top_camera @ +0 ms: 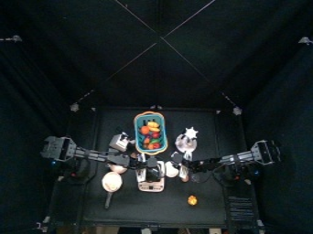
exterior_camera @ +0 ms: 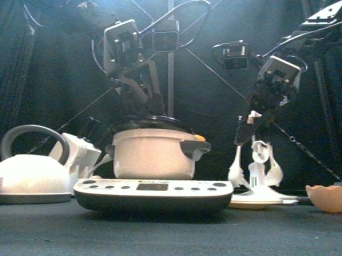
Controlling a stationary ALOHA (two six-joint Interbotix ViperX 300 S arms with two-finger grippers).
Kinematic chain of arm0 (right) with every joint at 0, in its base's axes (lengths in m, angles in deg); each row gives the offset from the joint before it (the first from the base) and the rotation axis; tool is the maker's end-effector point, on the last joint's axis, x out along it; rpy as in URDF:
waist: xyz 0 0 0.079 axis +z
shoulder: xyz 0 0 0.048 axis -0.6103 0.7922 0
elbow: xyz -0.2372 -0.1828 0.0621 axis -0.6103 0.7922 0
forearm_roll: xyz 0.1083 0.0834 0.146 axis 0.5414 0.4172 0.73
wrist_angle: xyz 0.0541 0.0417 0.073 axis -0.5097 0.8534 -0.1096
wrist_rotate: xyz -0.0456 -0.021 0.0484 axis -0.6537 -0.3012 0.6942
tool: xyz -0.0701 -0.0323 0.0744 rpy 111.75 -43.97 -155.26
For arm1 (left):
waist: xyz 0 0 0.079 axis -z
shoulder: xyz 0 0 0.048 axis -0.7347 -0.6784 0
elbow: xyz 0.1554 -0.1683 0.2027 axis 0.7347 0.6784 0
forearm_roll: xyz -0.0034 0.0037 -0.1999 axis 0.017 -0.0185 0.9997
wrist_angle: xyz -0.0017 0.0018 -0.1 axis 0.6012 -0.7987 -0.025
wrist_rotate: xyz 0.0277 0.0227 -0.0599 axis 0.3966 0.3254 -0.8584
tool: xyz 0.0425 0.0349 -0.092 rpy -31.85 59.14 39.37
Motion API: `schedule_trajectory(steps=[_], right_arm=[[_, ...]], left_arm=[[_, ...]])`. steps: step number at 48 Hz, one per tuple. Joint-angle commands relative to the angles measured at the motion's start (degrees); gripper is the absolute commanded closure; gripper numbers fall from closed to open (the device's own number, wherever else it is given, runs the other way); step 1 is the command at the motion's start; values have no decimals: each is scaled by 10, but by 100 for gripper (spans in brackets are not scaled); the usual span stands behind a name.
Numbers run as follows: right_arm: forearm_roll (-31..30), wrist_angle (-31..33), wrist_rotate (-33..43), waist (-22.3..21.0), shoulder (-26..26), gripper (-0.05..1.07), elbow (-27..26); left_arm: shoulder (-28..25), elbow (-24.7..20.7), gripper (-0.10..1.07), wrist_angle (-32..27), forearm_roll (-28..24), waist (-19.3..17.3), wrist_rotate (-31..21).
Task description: Place pot lid on pot
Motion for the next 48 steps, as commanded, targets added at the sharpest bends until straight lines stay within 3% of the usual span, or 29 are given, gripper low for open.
schedule_trajectory(steps=[1, 38, 48], right_arm=[[4, -3, 1, -2, -7, 34, -4], [8, -6, 2, -1, -6, 34, -4], [8, -9, 1, -1, -7, 34, -3]], left_arm=[[5, -19, 26, 3, -6, -1, 0], [9, -22, 25, -10, -35, -4, -1], [11, -23, 18, -6, -35, -4, -1]])
